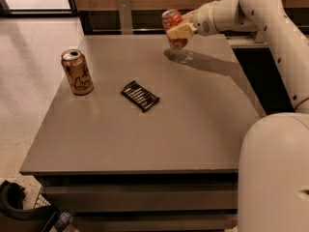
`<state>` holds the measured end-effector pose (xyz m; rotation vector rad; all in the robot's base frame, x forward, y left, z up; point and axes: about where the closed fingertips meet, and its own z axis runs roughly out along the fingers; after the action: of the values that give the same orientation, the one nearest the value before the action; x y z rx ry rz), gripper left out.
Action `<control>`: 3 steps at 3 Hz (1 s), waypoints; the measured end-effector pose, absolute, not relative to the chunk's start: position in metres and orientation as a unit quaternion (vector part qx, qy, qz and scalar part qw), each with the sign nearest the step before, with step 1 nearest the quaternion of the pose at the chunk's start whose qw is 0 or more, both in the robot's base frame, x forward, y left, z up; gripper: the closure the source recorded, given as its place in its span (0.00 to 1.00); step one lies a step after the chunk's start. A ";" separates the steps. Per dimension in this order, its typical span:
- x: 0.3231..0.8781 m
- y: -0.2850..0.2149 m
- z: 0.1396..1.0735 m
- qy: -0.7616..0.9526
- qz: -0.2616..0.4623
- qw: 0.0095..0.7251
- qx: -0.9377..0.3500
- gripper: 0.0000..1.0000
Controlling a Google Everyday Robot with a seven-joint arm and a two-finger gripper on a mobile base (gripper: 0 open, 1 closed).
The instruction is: Knock coke can over
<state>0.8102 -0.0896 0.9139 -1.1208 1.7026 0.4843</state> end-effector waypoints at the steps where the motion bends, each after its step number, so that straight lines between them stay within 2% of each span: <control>1: 0.802 -0.098 0.914 0.722 0.182 0.465 -0.479 1.00; 3: 0.792 -0.115 0.911 0.765 0.112 0.397 -0.495 1.00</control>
Offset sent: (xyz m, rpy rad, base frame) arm -0.0265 -0.0426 0.0040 -0.3280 0.1253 -0.0928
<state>0.7917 -0.1146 0.9109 -1.2541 1.9373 0.2834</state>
